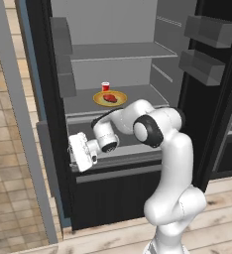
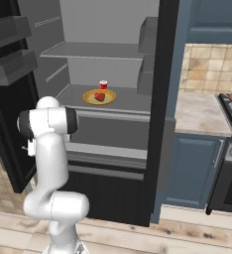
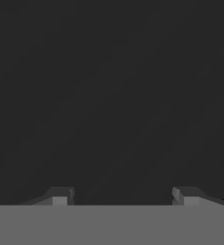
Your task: Retrieve the steak from the fridge and place it on the saucepan with marinade on the stove.
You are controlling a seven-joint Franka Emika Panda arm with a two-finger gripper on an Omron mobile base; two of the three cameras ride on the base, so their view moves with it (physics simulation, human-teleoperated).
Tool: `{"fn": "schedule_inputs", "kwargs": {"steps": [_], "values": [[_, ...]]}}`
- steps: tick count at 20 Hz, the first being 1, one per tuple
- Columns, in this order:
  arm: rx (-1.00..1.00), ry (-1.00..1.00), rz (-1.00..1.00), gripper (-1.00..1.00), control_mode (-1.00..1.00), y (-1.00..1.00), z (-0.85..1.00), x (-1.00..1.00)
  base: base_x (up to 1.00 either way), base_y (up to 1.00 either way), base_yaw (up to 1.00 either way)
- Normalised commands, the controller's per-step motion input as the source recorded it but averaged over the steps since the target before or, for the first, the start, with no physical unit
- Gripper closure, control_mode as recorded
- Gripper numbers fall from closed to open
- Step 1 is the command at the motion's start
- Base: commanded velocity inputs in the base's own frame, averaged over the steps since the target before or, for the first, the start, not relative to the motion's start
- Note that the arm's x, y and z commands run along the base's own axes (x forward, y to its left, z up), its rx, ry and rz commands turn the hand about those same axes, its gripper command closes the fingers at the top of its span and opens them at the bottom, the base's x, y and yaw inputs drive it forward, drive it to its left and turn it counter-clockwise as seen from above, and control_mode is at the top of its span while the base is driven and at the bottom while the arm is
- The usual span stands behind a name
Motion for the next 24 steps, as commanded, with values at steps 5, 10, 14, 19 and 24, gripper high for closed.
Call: {"fn": "schedule_inputs", "kwargs": {"steps": [5, 10, 14, 19, 24], "values": [[0.00, 0.00, 0.00, -1.00, -1.00, -0.03, -0.03, 0.00, 0.00, 0.00, 0.00], [-0.33, -0.14, 0.00, -1.00, -1.00, -0.64, 0.10, 0.03, 0.00, 0.00, 0.00], [-0.64, -0.29, 0.02, -1.00, -1.00, -0.75, 0.51, 0.24, 0.00, 0.00, 0.00], [-0.68, -0.19, 0.11, -1.00, -1.00, -0.78, 0.13, 0.24, 0.00, 0.00, 0.00], [-0.71, -0.11, 0.27, -1.00, -1.00, -0.70, 0.07, 0.05, 0.00, 0.00, 0.00]]}}
